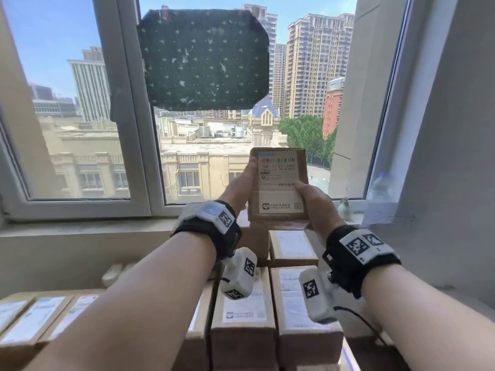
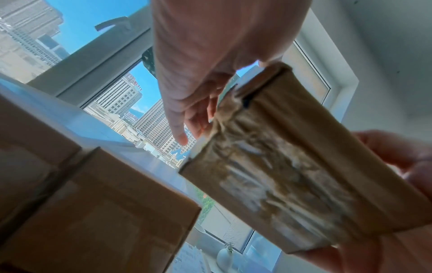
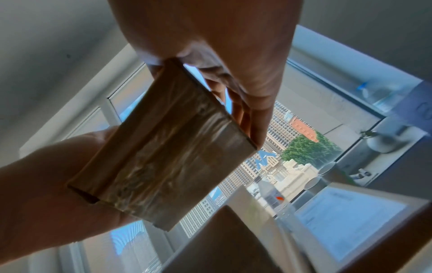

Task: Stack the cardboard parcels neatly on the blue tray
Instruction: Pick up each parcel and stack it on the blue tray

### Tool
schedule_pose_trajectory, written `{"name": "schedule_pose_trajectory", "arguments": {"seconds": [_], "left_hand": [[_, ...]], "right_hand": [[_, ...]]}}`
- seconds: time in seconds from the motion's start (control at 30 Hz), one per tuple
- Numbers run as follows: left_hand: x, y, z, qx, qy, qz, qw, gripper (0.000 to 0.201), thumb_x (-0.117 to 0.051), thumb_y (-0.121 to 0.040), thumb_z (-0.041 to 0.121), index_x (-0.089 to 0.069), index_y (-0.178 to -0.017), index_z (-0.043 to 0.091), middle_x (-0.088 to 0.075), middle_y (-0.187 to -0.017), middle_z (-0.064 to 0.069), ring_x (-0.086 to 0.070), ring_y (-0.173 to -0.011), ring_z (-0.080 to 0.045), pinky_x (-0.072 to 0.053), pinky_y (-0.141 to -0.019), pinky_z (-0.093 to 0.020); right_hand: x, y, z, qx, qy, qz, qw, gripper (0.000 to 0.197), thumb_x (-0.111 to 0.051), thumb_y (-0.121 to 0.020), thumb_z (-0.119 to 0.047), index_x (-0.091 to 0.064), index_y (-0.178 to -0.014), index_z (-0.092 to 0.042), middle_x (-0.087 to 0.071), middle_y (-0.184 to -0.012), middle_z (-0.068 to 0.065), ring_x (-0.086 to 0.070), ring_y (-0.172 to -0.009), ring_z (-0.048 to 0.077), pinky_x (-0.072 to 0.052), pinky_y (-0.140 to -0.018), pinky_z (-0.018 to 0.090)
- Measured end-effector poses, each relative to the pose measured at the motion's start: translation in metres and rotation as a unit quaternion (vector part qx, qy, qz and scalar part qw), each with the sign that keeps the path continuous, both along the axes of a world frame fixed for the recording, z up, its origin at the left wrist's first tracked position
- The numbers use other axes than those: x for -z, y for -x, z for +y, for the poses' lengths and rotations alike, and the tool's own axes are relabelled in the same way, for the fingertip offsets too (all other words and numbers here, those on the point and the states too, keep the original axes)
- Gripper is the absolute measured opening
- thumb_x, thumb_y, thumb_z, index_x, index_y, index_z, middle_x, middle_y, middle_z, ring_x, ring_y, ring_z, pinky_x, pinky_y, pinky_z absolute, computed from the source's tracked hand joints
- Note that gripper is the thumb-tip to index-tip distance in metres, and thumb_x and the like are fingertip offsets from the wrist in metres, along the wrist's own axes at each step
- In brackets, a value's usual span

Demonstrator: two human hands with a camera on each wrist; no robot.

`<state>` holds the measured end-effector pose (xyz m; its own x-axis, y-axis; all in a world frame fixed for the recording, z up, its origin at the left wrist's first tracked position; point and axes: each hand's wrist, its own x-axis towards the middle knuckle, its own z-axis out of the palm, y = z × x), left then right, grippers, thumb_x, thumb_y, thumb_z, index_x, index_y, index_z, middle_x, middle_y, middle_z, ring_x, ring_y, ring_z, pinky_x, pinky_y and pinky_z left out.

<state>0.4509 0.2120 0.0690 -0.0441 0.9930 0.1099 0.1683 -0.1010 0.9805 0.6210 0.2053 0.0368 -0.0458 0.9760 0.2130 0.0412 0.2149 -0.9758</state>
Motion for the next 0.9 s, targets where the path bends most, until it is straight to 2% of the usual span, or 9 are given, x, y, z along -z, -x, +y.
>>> {"name": "schedule_pose_trajectory", "arguments": {"seconds": [0.07,0.13,0.23,0.3,0.4,0.47,0.53,0.7,0.9], "left_hand": [[0.001,-0.01,0.013,0.003,0.007,0.018,1.0,0.08,-0.022,-0.095,0.068,-0.059,-0.131,0.007,-0.061,-0.131,-0.013,-0.055,-0.121,-0.028,-0.035,-0.098,-0.039],[0.005,-0.015,0.027,-0.021,0.012,0.047,0.999,0.072,-0.024,-0.101,0.057,-0.055,-0.132,-0.001,-0.056,-0.136,-0.018,-0.051,-0.125,-0.031,-0.034,-0.108,-0.04],[0.016,-0.017,0.045,-0.059,-0.001,0.122,0.991,0.037,-0.032,-0.106,0.018,-0.058,-0.121,-0.002,-0.059,-0.127,-0.023,-0.057,-0.117,-0.031,-0.043,-0.101,-0.038],[0.026,-0.021,0.053,-0.05,0.009,0.177,0.983,0.031,-0.035,-0.101,0.007,-0.063,-0.114,0.005,-0.062,-0.127,-0.019,-0.057,-0.113,-0.026,-0.043,-0.1,-0.036],[0.038,-0.022,0.062,-0.03,0.008,0.284,0.958,0.04,-0.04,-0.096,0.01,-0.061,-0.13,0.008,-0.058,-0.137,-0.01,-0.053,-0.124,-0.026,-0.04,-0.107,-0.036],[0.043,-0.023,0.063,-0.005,0.011,0.338,0.941,0.039,-0.042,-0.097,0.015,-0.061,-0.131,0.012,-0.059,-0.137,-0.008,-0.054,-0.123,-0.026,-0.042,-0.105,-0.037],[0.047,-0.022,0.064,0.014,0.004,0.379,0.925,0.038,-0.044,-0.098,0.022,-0.06,-0.133,0.017,-0.058,-0.138,-0.006,-0.055,-0.122,-0.025,-0.043,-0.105,-0.039],[0.058,-0.02,0.071,0.019,-0.01,0.47,0.883,0.042,-0.051,-0.095,0.034,-0.054,-0.136,0.023,-0.055,-0.141,-0.001,-0.053,-0.125,-0.022,-0.042,-0.105,-0.04],[0.062,-0.023,0.068,0.023,-0.031,0.527,0.849,0.041,-0.05,-0.094,0.035,-0.058,-0.132,0.021,-0.046,-0.145,0.0,-0.04,-0.135,-0.021,-0.03,-0.111,-0.043]], "right_hand": [[0.0,-0.014,0.011,0.025,0.017,-0.006,1.0,0.054,-0.047,-0.088,-0.052,-0.063,-0.114,-0.007,-0.071,-0.102,0.017,-0.07,-0.086,0.031,-0.057,-0.069,0.035],[0.002,-0.025,0.022,0.056,0.044,-0.022,0.997,0.062,-0.047,-0.078,-0.059,-0.065,-0.11,-0.009,-0.072,-0.105,0.019,-0.069,-0.095,0.036,-0.056,-0.082,0.043],[0.01,-0.037,0.039,0.095,0.087,-0.059,0.99,0.069,-0.045,-0.07,-0.068,-0.066,-0.102,-0.011,-0.071,-0.105,0.016,-0.067,-0.1,0.035,-0.052,-0.096,0.053],[0.016,-0.041,0.049,0.11,0.118,-0.07,0.984,0.059,-0.048,-0.077,-0.068,-0.064,-0.091,-0.013,-0.07,-0.108,0.016,-0.065,-0.103,0.035,-0.049,-0.098,0.054],[0.03,-0.044,0.069,0.119,0.156,-0.082,0.977,0.045,-0.05,-0.095,-0.053,-0.056,-0.085,-0.009,-0.066,-0.117,0.017,-0.062,-0.109,0.035,-0.046,-0.103,0.052],[0.043,-0.043,0.082,0.114,0.186,-0.097,0.971,0.059,-0.051,-0.089,-0.059,-0.061,-0.112,-0.006,-0.062,-0.127,0.015,-0.06,-0.115,0.033,-0.043,-0.106,0.049],[0.055,-0.041,0.094,0.108,0.212,-0.107,0.965,0.079,-0.05,-0.08,-0.064,-0.053,-0.134,-0.007,-0.059,-0.135,0.012,-0.058,-0.119,0.032,-0.042,-0.108,0.048],[0.063,-0.034,0.102,0.102,0.255,-0.114,0.955,0.062,-0.05,-0.089,-0.056,-0.059,-0.127,-0.008,-0.062,-0.129,0.014,-0.059,-0.115,0.031,-0.043,-0.107,0.046],[0.074,-0.035,0.113,0.105,0.258,-0.129,0.952,0.077,-0.056,-0.08,-0.058,-0.055,-0.134,-0.003,-0.057,-0.138,0.015,-0.057,-0.123,0.032,-0.041,-0.11,0.047]]}}
